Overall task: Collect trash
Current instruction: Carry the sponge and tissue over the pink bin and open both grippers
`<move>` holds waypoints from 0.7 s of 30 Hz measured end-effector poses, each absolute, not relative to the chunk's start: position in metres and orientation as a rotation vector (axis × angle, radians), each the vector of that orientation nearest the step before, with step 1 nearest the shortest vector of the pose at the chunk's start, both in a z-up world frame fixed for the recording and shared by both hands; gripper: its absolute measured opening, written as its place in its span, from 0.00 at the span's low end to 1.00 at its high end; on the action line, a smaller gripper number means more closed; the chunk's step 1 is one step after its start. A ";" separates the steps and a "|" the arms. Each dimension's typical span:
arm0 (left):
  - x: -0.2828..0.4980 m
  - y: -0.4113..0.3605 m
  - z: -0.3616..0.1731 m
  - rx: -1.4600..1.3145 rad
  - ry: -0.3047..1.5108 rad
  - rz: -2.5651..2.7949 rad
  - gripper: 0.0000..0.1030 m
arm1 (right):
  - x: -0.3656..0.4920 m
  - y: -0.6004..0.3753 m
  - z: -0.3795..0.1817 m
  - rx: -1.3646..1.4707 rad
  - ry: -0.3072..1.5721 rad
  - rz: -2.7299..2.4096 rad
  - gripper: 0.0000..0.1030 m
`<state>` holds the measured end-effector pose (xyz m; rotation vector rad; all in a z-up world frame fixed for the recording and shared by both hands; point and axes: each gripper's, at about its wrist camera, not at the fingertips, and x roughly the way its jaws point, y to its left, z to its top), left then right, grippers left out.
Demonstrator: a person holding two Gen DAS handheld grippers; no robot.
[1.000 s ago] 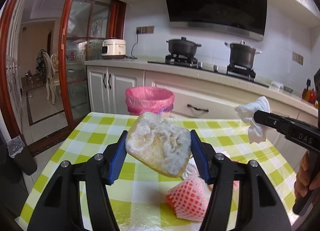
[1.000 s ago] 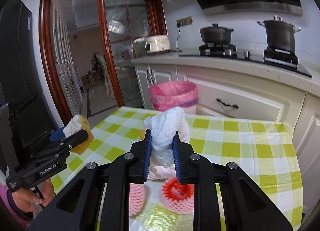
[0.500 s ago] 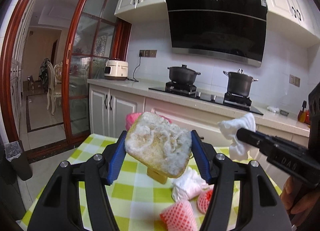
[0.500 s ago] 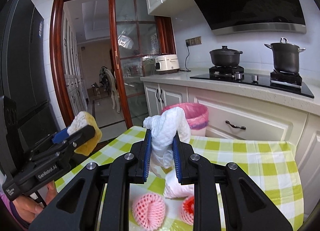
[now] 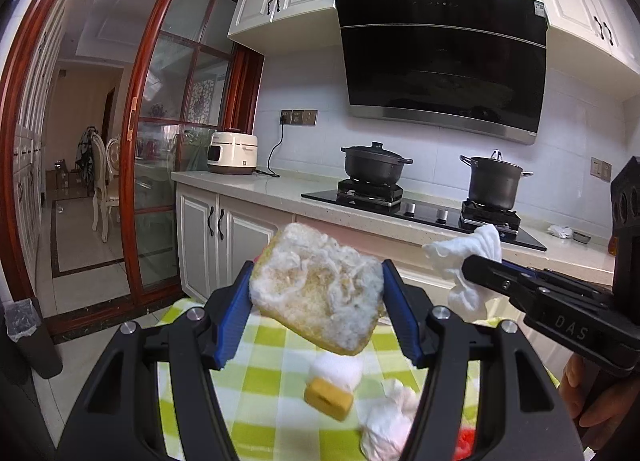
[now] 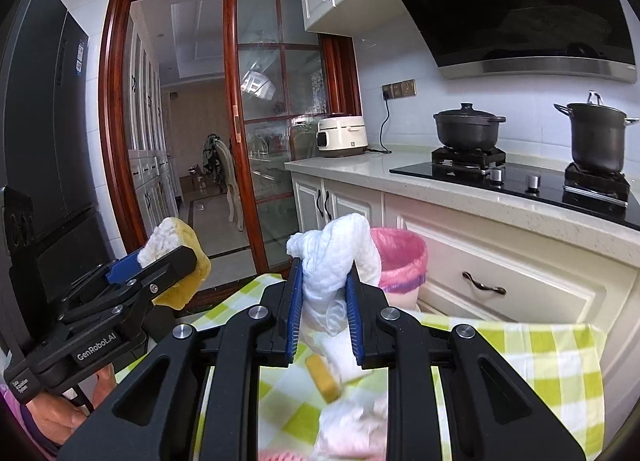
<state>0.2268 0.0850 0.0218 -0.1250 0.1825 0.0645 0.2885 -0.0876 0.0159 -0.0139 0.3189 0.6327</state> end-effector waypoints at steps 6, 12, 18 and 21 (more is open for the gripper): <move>0.274 0.100 0.027 -0.130 0.183 0.071 0.59 | 0.335 -0.076 0.014 -0.016 0.332 0.642 0.21; 0.347 0.115 0.022 -0.120 0.218 0.045 0.59 | 0.406 -0.063 0.001 -0.025 0.394 0.647 0.21; 0.434 0.136 0.004 -0.124 0.267 0.034 0.59 | 0.479 -0.049 -0.020 -0.018 0.452 0.657 0.21; 0.482 0.144 -0.006 -0.113 0.287 0.028 0.59 | 0.517 -0.040 -0.034 -0.007 0.481 0.665 0.21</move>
